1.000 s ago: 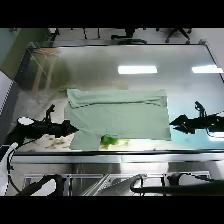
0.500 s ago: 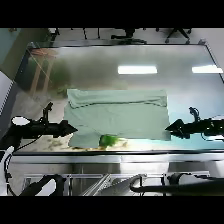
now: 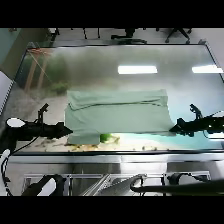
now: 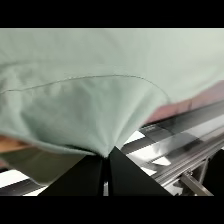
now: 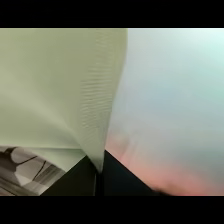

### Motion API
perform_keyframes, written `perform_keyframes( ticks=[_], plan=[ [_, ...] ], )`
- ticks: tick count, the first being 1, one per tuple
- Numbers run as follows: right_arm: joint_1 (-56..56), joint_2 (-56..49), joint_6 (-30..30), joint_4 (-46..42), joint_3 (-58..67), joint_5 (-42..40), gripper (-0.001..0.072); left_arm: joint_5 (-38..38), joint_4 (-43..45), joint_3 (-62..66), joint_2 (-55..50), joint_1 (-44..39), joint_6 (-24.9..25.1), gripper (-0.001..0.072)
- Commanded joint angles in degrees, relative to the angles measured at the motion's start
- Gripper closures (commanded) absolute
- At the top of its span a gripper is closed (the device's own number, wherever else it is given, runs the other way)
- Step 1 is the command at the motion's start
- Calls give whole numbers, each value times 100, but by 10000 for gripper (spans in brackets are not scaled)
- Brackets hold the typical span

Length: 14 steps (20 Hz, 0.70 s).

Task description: Fold the shirts.

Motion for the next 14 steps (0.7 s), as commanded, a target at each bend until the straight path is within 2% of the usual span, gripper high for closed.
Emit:
perform_keyframes(
  ticks=[1, 3, 6, 8, 11, 14],
  plan=[
    [-431, 417, 636, -763, 50, 59, 697, -20, 1097, 2, 402, 380, -466, 698],
    [-422, 439, 363, -129, 55, -42, 697, 105, 1147, 4, 444, 330, -501, 697],
    [-317, 387, -772, 1910, 94, -323, 696, 507, 852, 505, -33, -254, -328, 698],
    [-103, 251, -1193, 2614, 208, -643, 696, 758, 750, 1257, -551, -739, -334, 697],
    [282, -212, -1270, 2835, 529, -1272, 696, 1047, 763, 2629, -1561, -1257, -420, 697],
    [579, -894, -1357, 2835, 901, -1534, 695, 1049, 765, 3738, -2671, -1421, -525, 697]
  ],
)
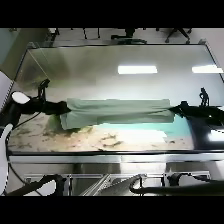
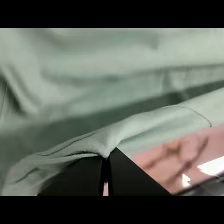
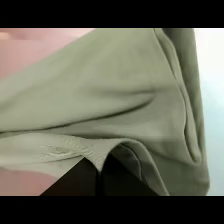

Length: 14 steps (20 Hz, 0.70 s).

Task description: Fold the shirts.

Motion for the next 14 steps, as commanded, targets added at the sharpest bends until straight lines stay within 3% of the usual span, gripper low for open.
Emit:
perform_keyframes(
  ticks=[1, 6, 7, 8, 9, 10, 11, 12, 13, 14],
  plan=[
    [376, -754, -291, 313, 396, -439, 695, 144, -35, 1228, -1261, -264, -107, 697],
    [479, -1169, -306, 306, 586, -557, 687, 57, 7, 2138, -2605, -328, -107, 690],
    [479, -1126, -330, 289, 586, -557, 663, -136, 9, 2302, -2802, -328, -109, 690],
    [479, -1069, -459, 291, 588, -540, 536, -326, -9, 2426, -2940, -328, -120, 688],
    [479, -997, -564, 291, 595, -540, 460, -492, -13, 2546, -3036, -328, -133, 618],
    [448, -901, -643, 264, 629, -535, 455, -656, -46, 2702, -3110, -330, -133, 235],
    [387, -787, -667, 122, 695, -531, 435, -800, -52, 2892, -3139, -330, -199, 4],
    [297, -651, -662, -216, 776, -531, 253, -909, -44, 3093, -3136, -328, -212, 4],
    [184, -527, -588, -710, 839, -540, 146, -1032, -39, 3324, -3136, -284, -216, 4],
    [87, -461, -302, -1091, 859, -540, 88, -1187, -42, 3585, -3136, -232, -315, 4]
  ],
)
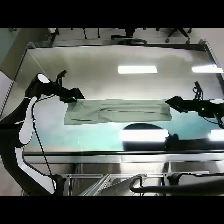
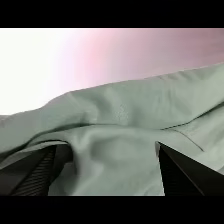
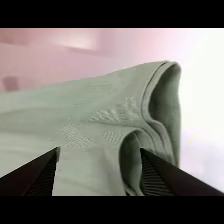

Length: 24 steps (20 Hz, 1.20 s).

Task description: Fold the shirts.

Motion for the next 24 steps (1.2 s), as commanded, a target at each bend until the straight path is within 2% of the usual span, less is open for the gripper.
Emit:
perform_keyframes(
  ticks=[1, 4, 8, 9, 11, 12, 14, 15, 17, 24],
  plan=[
    [-269, 225, 509, -1099, 118, 37, 83, -623, -7, 789, -114, 107, -258, 4],
    [-232, -79, 568, -1058, 118, 295, 84, -1128, -11, 1248, -114, 122, -413, 4],
    [50, -660, 564, -564, 118, 424, 92, -1305, -15, 1504, -114, -48, -417, 5],
    [129, -789, 564, -487, 118, 422, 193, -1314, -17, 1506, -114, -116, -417, 5],
    [227, -953, 566, -479, 120, 422, 541, -1309, -15, 1502, -114, -326, -417, 6],
    [227, -960, 542, -389, 122, 466, 695, -1300, -15, 1502, -116, -424, -415, 103],
    [199, -791, 415, -269, 208, 590, 696, -1169, -13, 1502, -118, -723, -409, 586],
    [201, -623, 417, -275, 293, 662, 696, -1034, -11, 1499, -136, -903, -407, 693],
    [203, -212, 446, -273, 568, 966, 696, -704, -9, 1502, -299, -1381, -415, 693],
    [203, 741, 1316, -269, 1543, 1998, 696, 680, -9, 1502, -1502, -3093, -732, 693]
  ],
)
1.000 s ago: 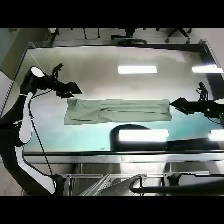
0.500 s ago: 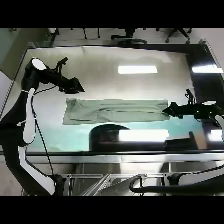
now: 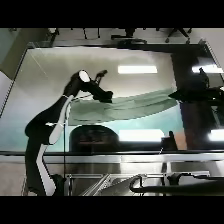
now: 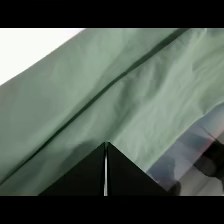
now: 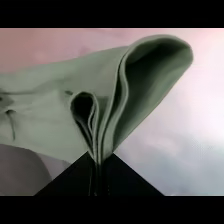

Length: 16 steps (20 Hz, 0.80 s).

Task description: Fold the shirts.

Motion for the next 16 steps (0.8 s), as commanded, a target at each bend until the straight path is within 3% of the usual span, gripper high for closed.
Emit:
perform_keyframes(
  ticks=[1, 6, 11, 13, 16],
  plan=[
    [7, 417, 560, 50, 439, 638, 696, 942, 2, 7, -573, -800, -208, 693],
    [9, 833, 702, 472, 507, 925, 696, 1440, -11, 28, -863, -1211, -417, 694],
    [149, 848, 852, 1211, 507, 841, 695, 98, -15, 1202, -389, -817, -417, 694],
    [638, 846, 831, 1526, 505, 404, 695, -144, -15, 1244, 332, -450, -411, 693],
    [2221, 778, 612, 1521, 505, -837, 695, -120, -13, 544, 1851, 229, -181, 693]
  ],
)
